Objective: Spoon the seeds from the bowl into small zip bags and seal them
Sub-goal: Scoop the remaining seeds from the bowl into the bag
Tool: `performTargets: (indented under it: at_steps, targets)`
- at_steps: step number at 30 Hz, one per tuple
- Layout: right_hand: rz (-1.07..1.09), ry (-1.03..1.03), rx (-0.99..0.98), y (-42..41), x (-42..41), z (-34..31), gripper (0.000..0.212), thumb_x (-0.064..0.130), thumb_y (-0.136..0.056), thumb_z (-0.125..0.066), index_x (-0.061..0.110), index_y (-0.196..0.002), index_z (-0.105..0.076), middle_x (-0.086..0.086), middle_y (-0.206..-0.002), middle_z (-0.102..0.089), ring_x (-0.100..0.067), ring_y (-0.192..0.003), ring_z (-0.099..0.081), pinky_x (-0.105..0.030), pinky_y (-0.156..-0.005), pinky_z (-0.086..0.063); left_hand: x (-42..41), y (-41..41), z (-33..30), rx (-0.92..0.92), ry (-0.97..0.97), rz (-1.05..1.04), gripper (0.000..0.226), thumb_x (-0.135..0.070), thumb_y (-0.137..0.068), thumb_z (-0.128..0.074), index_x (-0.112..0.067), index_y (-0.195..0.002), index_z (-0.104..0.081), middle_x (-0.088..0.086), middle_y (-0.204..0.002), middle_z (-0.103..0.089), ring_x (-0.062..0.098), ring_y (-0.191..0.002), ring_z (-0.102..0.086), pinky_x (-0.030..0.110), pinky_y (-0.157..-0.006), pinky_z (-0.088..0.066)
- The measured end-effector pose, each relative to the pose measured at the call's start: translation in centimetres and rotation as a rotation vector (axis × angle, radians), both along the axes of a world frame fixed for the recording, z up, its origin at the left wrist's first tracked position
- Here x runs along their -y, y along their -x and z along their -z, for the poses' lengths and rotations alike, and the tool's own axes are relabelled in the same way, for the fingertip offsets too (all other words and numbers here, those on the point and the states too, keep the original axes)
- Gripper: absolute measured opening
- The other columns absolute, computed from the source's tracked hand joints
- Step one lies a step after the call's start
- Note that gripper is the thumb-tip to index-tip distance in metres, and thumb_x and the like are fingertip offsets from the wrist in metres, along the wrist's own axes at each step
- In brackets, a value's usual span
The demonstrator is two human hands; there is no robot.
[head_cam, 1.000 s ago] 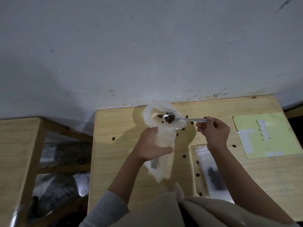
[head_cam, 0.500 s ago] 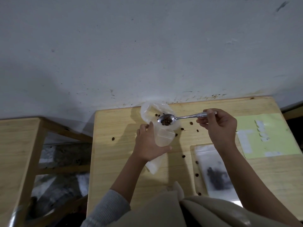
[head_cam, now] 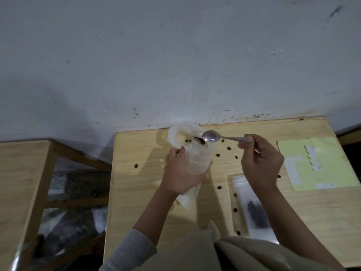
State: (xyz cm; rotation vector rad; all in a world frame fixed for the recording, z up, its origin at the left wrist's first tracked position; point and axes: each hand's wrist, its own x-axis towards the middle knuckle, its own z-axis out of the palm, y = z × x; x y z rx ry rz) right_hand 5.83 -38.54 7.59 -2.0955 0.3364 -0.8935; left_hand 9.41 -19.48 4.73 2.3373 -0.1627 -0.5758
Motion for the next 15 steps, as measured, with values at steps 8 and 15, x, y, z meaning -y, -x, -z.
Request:
performTargets:
  at_steps: [8,15]
  targets:
    - [0.039,0.373,-0.067,-0.3,-2.2,4.8,0.019,0.007,-0.091,-0.056,-0.006,-0.091,-0.070,-0.011,-0.066,-0.067,-0.022,-0.052,-0.062,-0.025,-0.046,-0.048,1.2,0.9,-1.1,0.001,0.004,0.035,0.079,-0.057,-0.059,-0.077,-0.017,-0.120,-0.046,-0.002,-0.116,-0.038,0.018,-0.117,-0.036,0.033,-0.097,-0.042]
    - [0.051,0.210,-0.208,-1.6,-1.7,4.3,0.028,0.013,-0.093,-0.049,0.002,-0.076,-0.068,-0.006,-0.052,-0.059,-0.019,-0.043,-0.053,-0.021,-0.043,-0.037,1.4,1.4,-2.0,-0.047,0.056,0.059,0.071,-0.052,-0.058,-0.079,-0.020,-0.115,-0.051,-0.005,-0.111,-0.039,0.016,-0.112,-0.041,0.035,-0.095,-0.045]
